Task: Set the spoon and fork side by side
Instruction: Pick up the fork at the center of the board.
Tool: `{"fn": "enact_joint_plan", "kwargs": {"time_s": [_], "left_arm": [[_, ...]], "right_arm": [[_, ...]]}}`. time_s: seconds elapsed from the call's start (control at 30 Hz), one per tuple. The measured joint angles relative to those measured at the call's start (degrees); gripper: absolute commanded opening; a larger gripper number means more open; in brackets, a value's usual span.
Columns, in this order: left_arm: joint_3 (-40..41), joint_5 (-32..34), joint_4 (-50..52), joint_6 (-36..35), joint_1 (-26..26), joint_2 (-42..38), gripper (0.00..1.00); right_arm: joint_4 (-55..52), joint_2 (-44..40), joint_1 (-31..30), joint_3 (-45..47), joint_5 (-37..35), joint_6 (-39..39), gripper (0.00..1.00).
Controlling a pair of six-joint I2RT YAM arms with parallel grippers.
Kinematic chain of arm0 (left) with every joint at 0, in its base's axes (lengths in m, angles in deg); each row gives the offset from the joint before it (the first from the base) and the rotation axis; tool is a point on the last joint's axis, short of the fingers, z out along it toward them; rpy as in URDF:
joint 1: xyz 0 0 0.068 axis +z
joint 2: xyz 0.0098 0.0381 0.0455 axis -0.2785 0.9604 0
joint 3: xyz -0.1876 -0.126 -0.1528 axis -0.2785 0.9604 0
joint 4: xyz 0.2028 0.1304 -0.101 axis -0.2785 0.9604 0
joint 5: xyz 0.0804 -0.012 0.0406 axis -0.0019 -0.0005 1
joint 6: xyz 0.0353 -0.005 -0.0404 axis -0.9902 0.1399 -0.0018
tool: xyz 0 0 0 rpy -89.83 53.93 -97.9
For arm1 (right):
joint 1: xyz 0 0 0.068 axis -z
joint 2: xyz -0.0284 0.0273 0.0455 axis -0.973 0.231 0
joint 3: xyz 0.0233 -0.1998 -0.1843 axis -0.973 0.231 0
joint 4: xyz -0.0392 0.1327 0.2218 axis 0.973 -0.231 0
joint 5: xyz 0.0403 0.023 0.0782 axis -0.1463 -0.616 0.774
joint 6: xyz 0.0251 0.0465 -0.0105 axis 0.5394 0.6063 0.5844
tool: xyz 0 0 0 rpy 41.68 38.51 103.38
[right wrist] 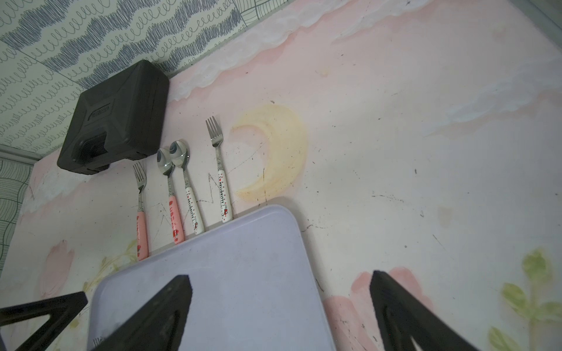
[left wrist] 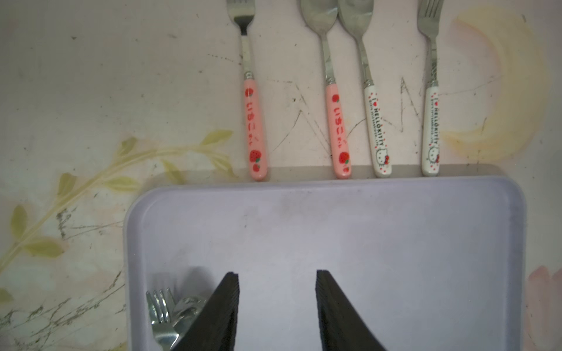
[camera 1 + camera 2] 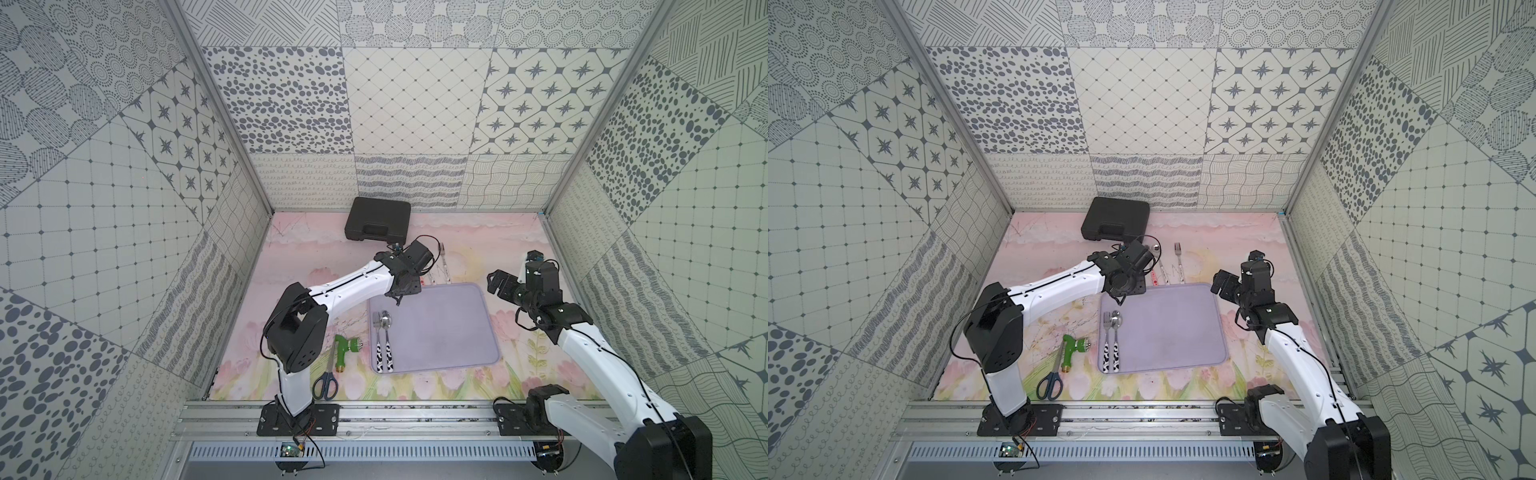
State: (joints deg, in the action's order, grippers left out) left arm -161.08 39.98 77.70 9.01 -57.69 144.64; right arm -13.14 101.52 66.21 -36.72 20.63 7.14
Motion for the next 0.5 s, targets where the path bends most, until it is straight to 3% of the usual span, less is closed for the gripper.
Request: {"fn": "enact_joint_plan", "kwargs": {"time_s": [0.27, 0.5], "left_arm": [[-12.0, -1.4, 1.6, -4.4, 4.2, 10.9, 0.46], [-17.1, -2.2, 2.9, -6.3, 7.2, 16.5, 0.46]], "right_arm": [[0.0, 0.0, 0.0, 0.0, 0.0, 0.0, 0.97], [0.0, 0.2, -0.1, 0.0, 0.0, 0.0, 0.97]]}}
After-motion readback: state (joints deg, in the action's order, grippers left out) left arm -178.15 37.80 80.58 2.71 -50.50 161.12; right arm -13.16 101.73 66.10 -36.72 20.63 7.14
